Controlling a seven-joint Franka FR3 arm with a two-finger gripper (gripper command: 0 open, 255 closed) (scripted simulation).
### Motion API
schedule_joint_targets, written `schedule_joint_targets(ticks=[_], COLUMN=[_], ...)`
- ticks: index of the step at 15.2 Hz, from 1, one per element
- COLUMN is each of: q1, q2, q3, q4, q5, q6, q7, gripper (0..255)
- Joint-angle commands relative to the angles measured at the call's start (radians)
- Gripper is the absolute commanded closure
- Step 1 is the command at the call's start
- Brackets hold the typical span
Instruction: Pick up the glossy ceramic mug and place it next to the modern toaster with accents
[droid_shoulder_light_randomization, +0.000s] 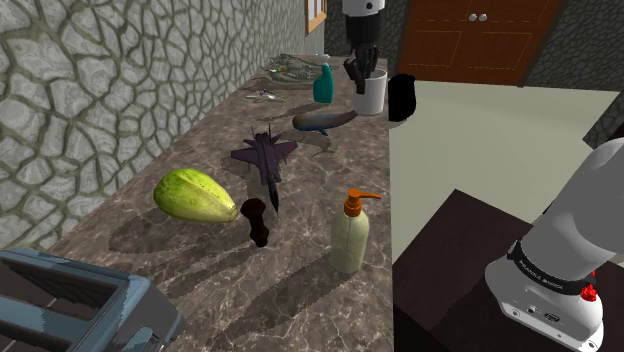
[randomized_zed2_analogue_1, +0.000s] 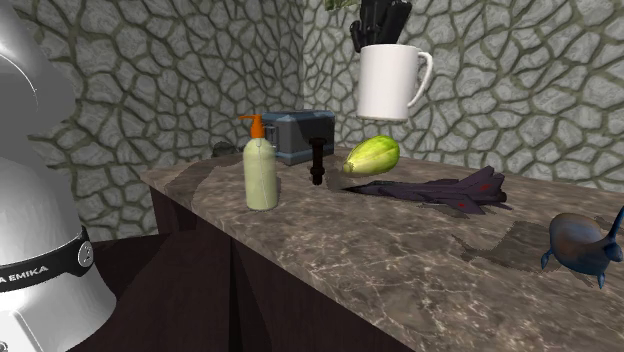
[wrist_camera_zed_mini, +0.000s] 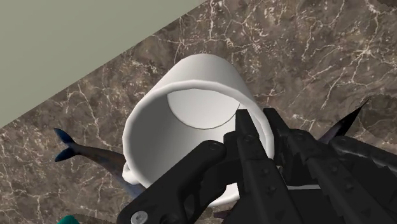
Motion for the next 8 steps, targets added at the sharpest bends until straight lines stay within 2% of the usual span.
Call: schedule_joint_targets(ticks=[1,5,8], q1=[-0.001,-0.001,0.031], q2=[0.000,0.001,-0.029], q3=[-0.001,-0.001,0.037], q4=[0.027,0.071,0.039], q5=[0.000,0.000,0.012], q6=[-0.027,-0.070,-0.072], q7=[-0.004,-0.006,0.061], gripper=[255,255,255])
